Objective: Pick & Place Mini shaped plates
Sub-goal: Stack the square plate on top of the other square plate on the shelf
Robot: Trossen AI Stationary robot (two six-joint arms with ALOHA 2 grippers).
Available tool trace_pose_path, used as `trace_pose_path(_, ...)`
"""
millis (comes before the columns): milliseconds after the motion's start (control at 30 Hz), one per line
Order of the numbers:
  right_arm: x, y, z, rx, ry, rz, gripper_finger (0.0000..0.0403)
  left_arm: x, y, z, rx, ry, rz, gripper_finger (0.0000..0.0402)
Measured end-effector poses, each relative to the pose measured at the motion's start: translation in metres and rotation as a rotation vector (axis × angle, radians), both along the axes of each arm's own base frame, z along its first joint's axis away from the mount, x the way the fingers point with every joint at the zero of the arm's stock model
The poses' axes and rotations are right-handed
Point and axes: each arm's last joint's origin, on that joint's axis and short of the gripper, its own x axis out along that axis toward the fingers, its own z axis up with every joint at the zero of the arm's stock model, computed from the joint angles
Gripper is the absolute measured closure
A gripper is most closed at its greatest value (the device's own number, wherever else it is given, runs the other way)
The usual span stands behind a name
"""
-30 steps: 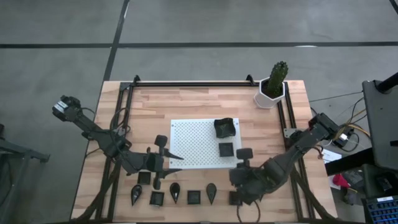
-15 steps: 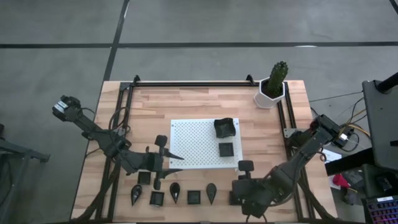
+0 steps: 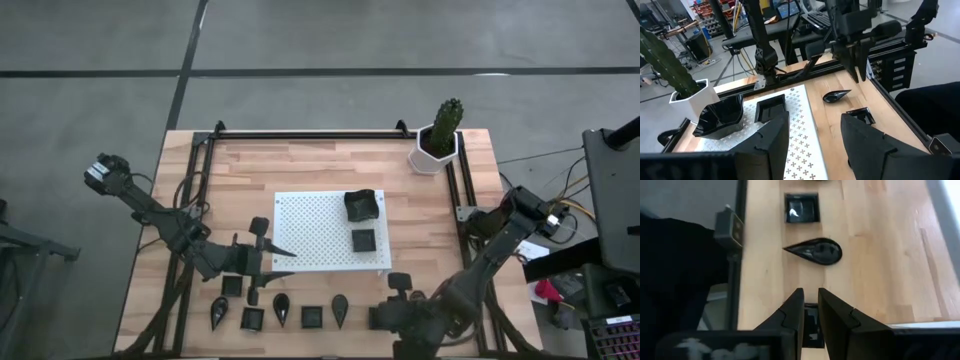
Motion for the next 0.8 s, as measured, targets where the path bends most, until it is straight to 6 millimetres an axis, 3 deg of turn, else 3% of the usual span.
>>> trace_pose_path(300, 0.011, 0.021, -0.036, -0.042, 0.104, 0.063, 0.0344, 0.0, 0.001, -0.007, -0.002, 0.004, 0.004, 0.0225)
trace_pose_path(467, 0.012, 0.025, -0.045, -0.073, 0.168, 0.014, 0.0315, 0.0, 0.001, -0.008, 0.0, 0.006, 0.004, 0.0225)
trace_pose_path(800, 0.014, 0.038, -0.082, -0.07, 0.288, -0.003, 0.026, 0.0, 0.001, -0.008, 0.002, 0.007, 0.005, 0.0225)
